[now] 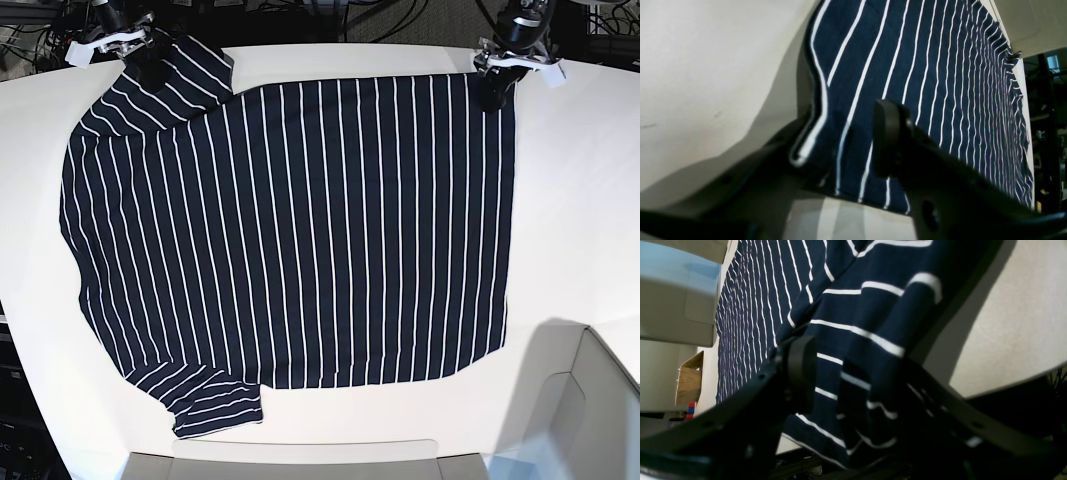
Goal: Fold the T-shirt properly
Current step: 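Lift the shoulder edge with both grippers and fold it over the shirt body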
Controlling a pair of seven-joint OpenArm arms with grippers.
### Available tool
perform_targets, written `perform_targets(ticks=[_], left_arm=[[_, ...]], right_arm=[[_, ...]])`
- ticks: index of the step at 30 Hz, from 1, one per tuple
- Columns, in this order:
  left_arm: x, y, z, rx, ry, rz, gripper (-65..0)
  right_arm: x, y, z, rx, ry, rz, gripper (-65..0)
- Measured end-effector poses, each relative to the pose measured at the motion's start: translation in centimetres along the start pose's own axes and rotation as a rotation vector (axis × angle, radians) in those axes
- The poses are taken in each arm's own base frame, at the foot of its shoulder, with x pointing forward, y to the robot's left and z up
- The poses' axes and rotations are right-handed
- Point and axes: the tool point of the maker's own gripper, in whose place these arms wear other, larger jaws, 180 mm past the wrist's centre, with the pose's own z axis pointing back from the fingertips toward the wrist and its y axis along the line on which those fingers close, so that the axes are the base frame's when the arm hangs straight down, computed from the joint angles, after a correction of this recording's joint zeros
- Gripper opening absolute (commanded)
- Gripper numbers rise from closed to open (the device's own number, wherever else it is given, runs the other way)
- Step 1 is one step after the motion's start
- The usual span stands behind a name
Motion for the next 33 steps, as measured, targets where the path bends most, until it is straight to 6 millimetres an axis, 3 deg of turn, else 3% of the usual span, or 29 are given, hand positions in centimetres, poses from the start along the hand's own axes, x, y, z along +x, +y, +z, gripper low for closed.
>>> perform_targets(ticks=[6,9,12,16,25,33], left_arm=[[-0.2,0.3,0.2,0.007,0.009,0.000,-51.0],[-0.3,0.6,0.2,0.020,0.015,0.001,-63.1],[-0.5,0.7,0.2,0.025,0.023,0.002,-65.0],[-0.5,0.4,0.2,0.020,0.034,0.000,-65.0],[-0.4,-0.8,1.4,0.007,0.137,-0.073,-65.0],[3.4,0.5,1.9,0.049,0.059,-0.097,-65.0]], right_arm=[[0.0,0.0,0.0,0.000,0.000,0.000,-40.7],[-0.3,0.0,0.0,-0.008,0.015,0.039,-53.6],[-1.0,0.4,0.0,-0.009,0.055,0.067,-65.0],[-1.1,1.3,0.4,0.004,0.069,0.074,-65.0],[2.7,4.2,1.9,0.035,-0.082,0.028,-65.0],[5.4,3.0,3.6,-0.022,-0.166,0.046,-65.0]])
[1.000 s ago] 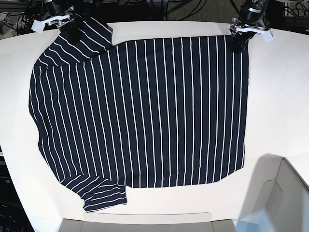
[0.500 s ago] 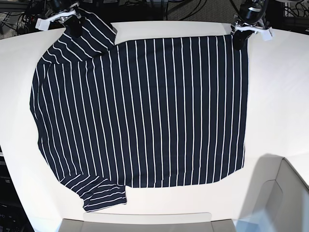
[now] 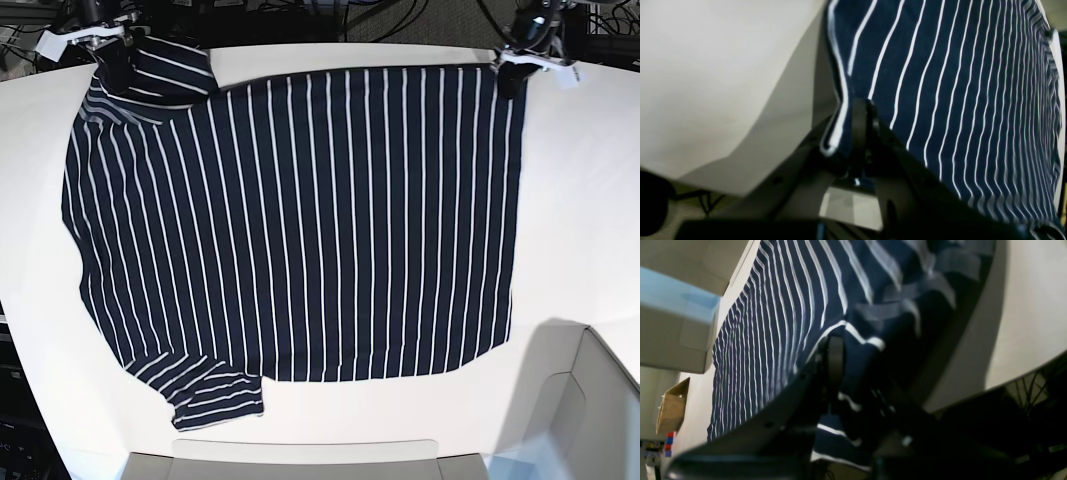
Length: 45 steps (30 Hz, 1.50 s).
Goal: Fold the T-shirt properly
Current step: 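Lift the shoulder edge with both grippers and fold it over the shirt body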
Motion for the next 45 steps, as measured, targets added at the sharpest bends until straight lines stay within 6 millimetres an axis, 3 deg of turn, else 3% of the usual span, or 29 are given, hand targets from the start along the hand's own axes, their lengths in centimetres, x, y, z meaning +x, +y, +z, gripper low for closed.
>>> perform_targets(ticks=[6,10,17,21,25,30,34,38,45], left_arm=[[1.5,-1.8,0.0,-0.044,-0.036,0.003,-65.0],[1.9,-1.1,-1.0,0.038,-0.020,-0.009,-65.0],[5.3,-4.1,-3.7,0.036,-0.083,-0.006,-65.0],[6.5,-3.5,-4.6,0.108,-0.106,-0.004,-65.0],[7.1,-4.7,-6.1,0.110,-0.061,0.013,-65.0],[10.2,-7.2,-8.0,0.096,-0.090,0.025,-65.0],[11.9,-8.8,-9.0,0.087,-0.091,0.037,-65.0],[13.2,-9.5,-10.3,0.093,-0.073,0.068,-65.0],[13.4,-10.6,-13.5,0.083,-0.004,0.170,-65.0]], right_arm=[[-0.2,0.0,-0.3,0.013,0.063,0.035,-65.0],[0.8,-0.6,-3.1,-0.019,0.118,0.109,-65.0],[2.9,0.0,-5.7,0.007,0.175,0.254,-65.0],[4.5,0.8,-7.4,0.025,0.186,0.278,-65.0],[5.5,0.7,-8.9,0.000,0.230,0.381,-65.0],[7.4,3.0,-12.0,0.022,0.211,0.470,-65.0],[7.6,3.5,-13.6,-0.008,0.256,0.541,-65.0],[8.6,4.8,-15.4,-0.027,0.240,0.608,-65.0],[9.1,7.2,-18.6,-0.065,0.226,0.740,-65.0]])
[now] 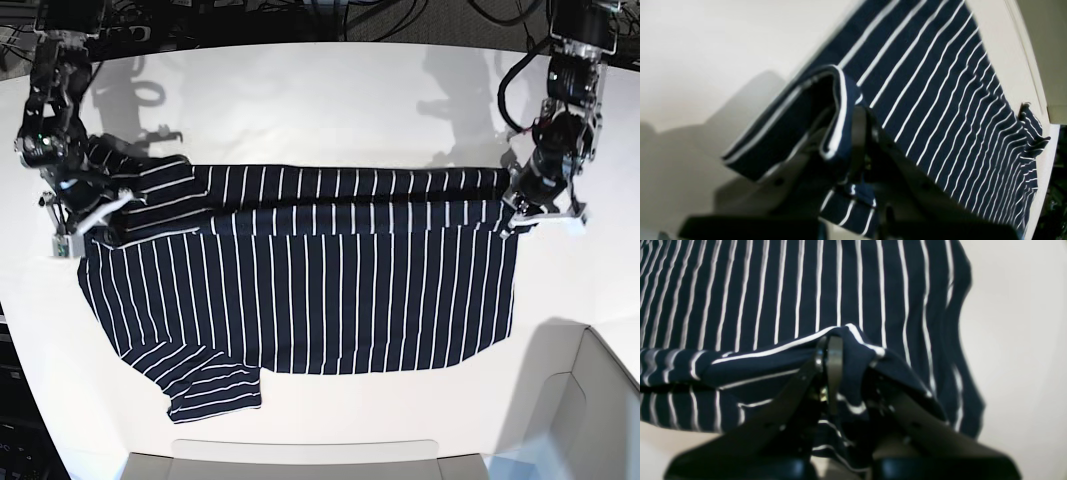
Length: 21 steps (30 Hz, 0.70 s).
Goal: Fold the T-shirt properly
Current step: 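Lift the shoulder edge with both grippers and fold it over the shirt body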
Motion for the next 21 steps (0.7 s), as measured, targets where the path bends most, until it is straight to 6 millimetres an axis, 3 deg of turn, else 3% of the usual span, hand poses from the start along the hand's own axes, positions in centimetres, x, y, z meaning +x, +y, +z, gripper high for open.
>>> perform_targets(ticks=[10,16,21], left_arm=[[1.9,-1.3,-2.2,-0.004,-0.003,0.061,-65.0],[3.0,-0.3,-3.4,0.033,0.000,0.097,-65.0],[3.2,-1.4,-3.7,0.019,0.022,0.098,-65.0]], right_arm=[[-1.0,-0.6,-4.3,-0.005,0.092,-0.028,-65.0],[0.0,-1.0,-6.4,-0.014,0.113,-0.015,-65.0],[1.0,-1.0,-8.0,-0.047,0.129,0.023,-65.0]])
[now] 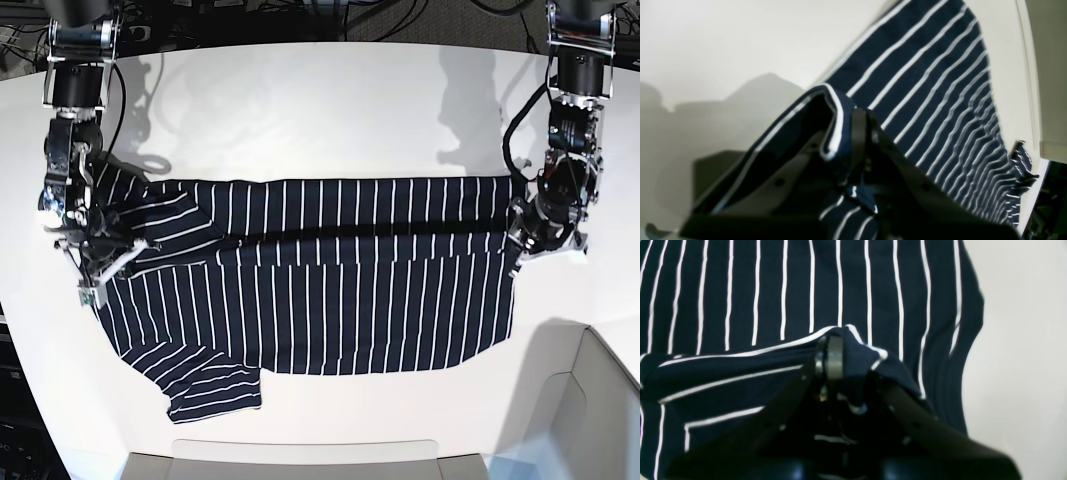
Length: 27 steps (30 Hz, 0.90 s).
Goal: Fold the T-shirt properly
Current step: 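Lift the shoulder edge with both grippers and fold it over the shirt body, then drag the folded shirt with both grippers back toward the robot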
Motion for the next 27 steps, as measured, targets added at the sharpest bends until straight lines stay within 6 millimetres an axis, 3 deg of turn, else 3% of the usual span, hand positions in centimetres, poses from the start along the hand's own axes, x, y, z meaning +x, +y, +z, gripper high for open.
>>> perform_targets(ticks=[4,6,7,9,12,15,19,24,27], left_arm=[[0.2,-0.7,-0.3,0.010,-0.012,-0.041,-65.0],[-0.5,-1.0,-0.5,0.008,0.000,-0.046,-65.0],[-1.0,-1.2,-0.6,0.009,0.021,-0.052,-61.0],[-1.6,-1.3,-0.7,0.009,0.037,-0.058,-53.3],[-1.3,-1.3,-0.6,0.013,0.026,-0.071,-46.0],[-0.9,-2.7,0.2,-0.024,0.007,-0.092,-45.7],[-0.2,-4.5,1.8,-0.092,-0.026,-0.090,-48.1],[0.5,-3.4,3.3,-0.102,-0.086,-0.042,-49.2],[0.0,-2.7,3.3,-0.093,-0.077,-0.023,-49.2]], right_arm=[[0.5,0.3,-1.3,0.007,-0.025,-0.012,-65.0],[-0.2,0.4,-1.9,0.010,-0.006,-0.012,-65.0],[-0.7,0.4,-2.3,0.008,0.008,-0.011,-64.4],[-1.4,0.2,-2.7,0.003,0.031,-0.021,-56.0],[-0.5,0.0,-2.6,-0.001,0.013,-0.017,-43.3],[1.2,0.1,-1.9,-0.002,-0.036,-0.002,-35.5],[2.4,0.7,-0.4,0.006,-0.095,0.031,-35.4],[3.8,-0.6,2.7,-0.031,-0.200,-0.016,-35.4],[4.3,-1.0,3.5,-0.039,-0.232,-0.037,-35.4]])
